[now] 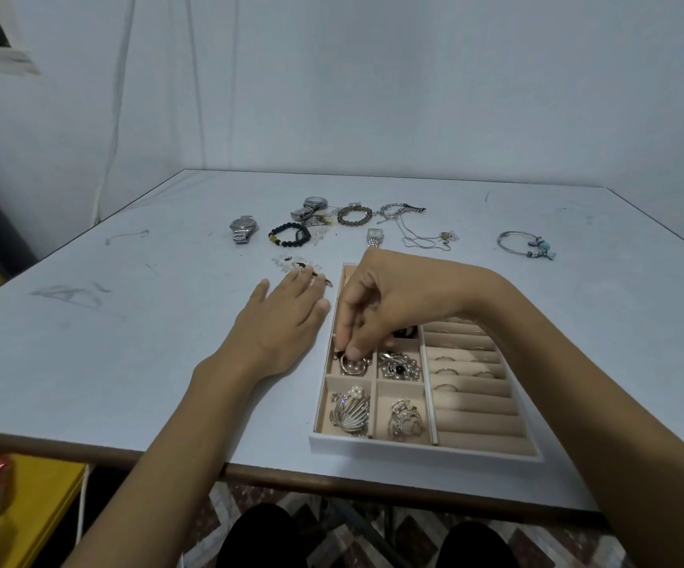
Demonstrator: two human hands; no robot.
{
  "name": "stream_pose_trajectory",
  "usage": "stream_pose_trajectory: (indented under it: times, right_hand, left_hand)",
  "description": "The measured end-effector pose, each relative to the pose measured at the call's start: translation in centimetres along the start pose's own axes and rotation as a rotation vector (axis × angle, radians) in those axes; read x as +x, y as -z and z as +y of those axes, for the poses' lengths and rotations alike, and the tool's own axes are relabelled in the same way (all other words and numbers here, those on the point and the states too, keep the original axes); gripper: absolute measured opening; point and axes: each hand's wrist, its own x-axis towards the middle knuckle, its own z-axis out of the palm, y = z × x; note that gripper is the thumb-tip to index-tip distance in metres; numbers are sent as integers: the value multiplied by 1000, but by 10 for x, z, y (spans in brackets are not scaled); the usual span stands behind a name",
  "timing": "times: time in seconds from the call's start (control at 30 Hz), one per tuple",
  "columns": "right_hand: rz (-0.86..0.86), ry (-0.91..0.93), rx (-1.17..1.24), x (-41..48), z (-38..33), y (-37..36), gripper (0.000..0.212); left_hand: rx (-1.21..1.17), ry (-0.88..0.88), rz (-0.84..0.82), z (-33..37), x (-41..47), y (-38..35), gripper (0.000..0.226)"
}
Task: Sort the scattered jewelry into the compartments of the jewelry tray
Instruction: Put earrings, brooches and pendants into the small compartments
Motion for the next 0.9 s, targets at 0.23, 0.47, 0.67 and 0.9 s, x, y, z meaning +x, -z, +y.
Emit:
stream_pose_trajectory:
  times: [0.23,0.47,0.67,0.9]
  right_hand:
    - [-17,8,10,1,3,-1,14]
    - [-50,27,67,-1,10,7,15]
    - [409,51,196,-18,26,45,16]
    - [942,-191,286,-11,97,80,25]
  left_hand:
    - [31,4,-14,1,1,1,51]
    - [14,3,3,1,0,0,51]
    - [12,-1,9,2,-2,1,51]
    - [9,0,6,1,-1,0,52]
